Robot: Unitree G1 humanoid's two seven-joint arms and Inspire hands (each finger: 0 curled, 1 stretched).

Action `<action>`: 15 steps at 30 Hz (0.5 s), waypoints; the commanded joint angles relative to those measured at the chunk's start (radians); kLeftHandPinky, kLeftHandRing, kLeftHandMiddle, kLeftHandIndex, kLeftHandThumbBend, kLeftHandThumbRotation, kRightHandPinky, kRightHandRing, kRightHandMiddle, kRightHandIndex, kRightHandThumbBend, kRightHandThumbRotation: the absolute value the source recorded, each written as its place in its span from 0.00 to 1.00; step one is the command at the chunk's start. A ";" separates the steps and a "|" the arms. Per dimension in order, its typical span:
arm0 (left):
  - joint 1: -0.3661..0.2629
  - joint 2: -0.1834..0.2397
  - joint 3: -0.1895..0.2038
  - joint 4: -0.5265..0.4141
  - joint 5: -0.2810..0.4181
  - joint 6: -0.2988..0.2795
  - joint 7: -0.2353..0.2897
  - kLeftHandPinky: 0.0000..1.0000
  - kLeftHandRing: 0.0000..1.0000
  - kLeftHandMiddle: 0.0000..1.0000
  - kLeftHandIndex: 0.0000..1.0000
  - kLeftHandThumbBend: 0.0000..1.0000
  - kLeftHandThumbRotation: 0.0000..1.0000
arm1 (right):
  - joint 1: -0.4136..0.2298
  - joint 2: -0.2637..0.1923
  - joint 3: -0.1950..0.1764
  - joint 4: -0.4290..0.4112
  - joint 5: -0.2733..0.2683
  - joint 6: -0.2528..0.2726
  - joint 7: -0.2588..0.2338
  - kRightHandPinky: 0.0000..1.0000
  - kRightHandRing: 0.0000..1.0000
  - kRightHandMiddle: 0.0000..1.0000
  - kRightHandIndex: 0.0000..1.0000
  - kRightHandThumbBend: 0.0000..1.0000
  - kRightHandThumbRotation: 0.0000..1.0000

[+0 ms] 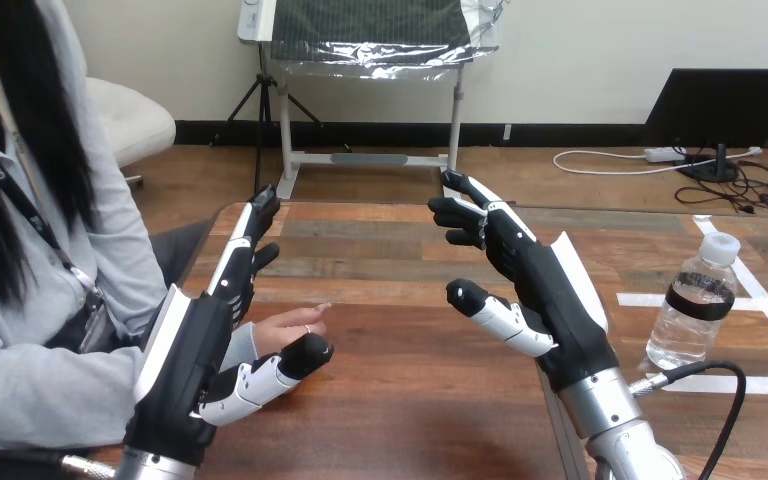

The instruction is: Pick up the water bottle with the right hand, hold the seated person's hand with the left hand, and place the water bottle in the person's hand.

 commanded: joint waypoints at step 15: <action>-0.036 -0.040 0.002 -0.041 -0.007 -0.021 0.014 0.94 1.00 1.00 1.00 1.00 0.74 | -0.054 -0.009 0.002 -0.021 0.053 -0.040 0.035 0.79 0.83 0.84 0.91 1.00 0.79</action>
